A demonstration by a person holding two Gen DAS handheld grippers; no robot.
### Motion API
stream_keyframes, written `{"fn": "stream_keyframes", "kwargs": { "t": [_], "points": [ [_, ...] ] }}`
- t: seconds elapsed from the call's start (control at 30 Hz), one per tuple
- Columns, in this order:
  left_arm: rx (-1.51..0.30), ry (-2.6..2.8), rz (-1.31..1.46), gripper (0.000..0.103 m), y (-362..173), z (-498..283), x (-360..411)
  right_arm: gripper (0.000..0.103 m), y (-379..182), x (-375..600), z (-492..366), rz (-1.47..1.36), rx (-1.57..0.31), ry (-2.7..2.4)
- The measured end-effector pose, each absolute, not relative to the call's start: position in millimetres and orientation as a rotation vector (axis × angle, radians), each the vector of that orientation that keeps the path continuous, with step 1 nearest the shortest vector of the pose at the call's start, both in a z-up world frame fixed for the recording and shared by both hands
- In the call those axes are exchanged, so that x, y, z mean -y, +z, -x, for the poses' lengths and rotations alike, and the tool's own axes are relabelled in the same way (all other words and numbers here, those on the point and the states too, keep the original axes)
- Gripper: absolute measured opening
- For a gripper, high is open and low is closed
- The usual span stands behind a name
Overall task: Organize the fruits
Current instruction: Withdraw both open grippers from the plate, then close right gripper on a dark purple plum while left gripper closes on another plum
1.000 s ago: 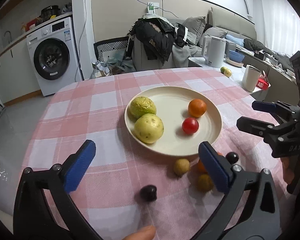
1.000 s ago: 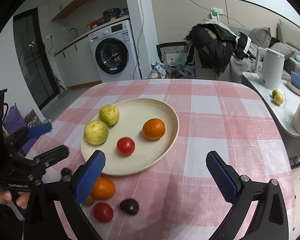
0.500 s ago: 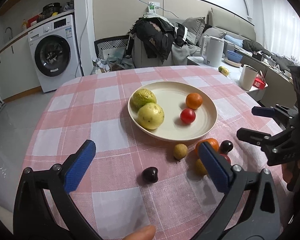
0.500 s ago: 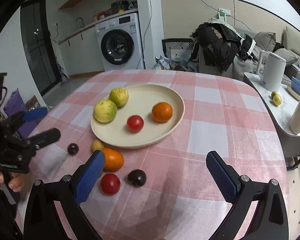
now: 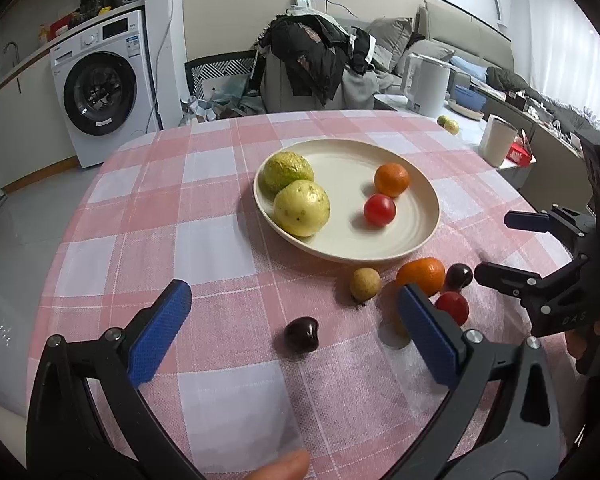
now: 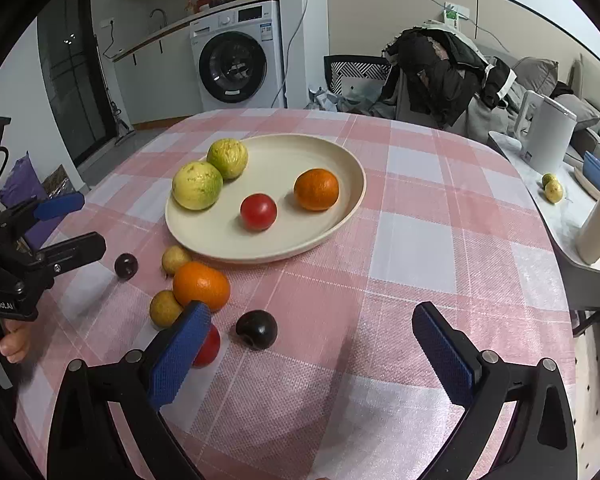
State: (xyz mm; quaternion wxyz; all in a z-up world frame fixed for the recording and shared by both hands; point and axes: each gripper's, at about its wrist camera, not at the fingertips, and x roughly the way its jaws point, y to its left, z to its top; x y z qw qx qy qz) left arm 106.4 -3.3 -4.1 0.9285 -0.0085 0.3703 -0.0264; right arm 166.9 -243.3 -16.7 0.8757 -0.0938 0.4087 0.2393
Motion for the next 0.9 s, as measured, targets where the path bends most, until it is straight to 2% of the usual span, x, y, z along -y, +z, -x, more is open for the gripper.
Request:
{"fn": "stream_keyframes", "kwargs": {
  "t": [0.9],
  "points": [
    [-0.906,-0.059,-0.013,0.102,-35,-121,6,0.103,-52,238,-174,0.278,-0.986,0.471]
  ]
}}
